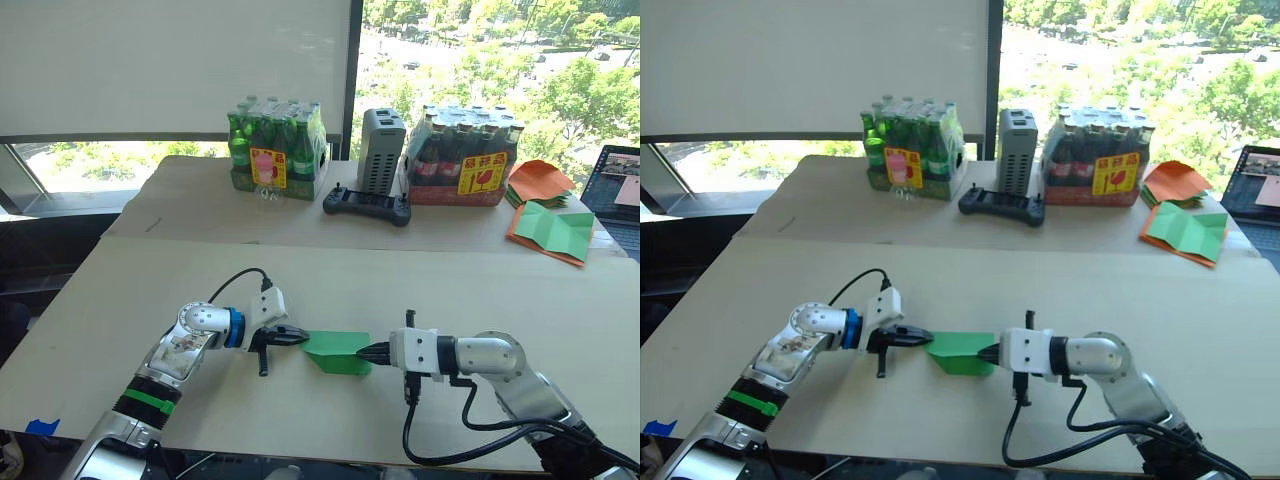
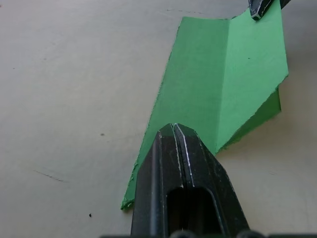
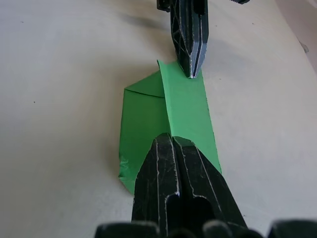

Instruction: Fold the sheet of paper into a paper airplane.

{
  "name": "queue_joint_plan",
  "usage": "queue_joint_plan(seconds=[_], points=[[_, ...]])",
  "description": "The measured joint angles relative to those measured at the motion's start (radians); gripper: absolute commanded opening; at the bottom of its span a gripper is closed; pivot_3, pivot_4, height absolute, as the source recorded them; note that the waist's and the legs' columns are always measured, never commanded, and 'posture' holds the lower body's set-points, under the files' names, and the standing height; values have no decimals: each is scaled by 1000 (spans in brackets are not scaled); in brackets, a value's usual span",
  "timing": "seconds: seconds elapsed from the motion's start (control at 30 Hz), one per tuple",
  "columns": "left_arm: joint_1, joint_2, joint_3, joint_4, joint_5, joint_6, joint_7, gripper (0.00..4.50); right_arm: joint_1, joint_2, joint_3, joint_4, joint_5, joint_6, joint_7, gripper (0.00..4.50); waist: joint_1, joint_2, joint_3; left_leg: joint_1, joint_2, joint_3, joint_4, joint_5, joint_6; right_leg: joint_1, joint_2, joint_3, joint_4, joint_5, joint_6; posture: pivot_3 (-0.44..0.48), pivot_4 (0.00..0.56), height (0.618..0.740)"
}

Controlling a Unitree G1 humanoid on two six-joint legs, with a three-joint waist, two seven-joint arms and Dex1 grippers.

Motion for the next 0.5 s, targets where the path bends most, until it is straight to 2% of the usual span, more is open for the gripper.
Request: queue_joint_plan(seconds=[0.2, 0.5], points=[[1, 3, 0, -4, 7, -4, 0, 0, -62, 16, 20, -8, 62, 210, 44, 40, -2, 0, 0, 0, 0, 0, 0, 0, 0, 0, 0, 0, 0, 0, 0, 0, 150, 675], [15, 4, 2, -30, 7, 5, 3, 0, -173, 55, 66, 57, 59, 445, 38, 40, -3, 0, 0, 0, 0, 0, 0, 0, 0, 0, 0, 0, 0, 0, 0, 0, 150, 675]])
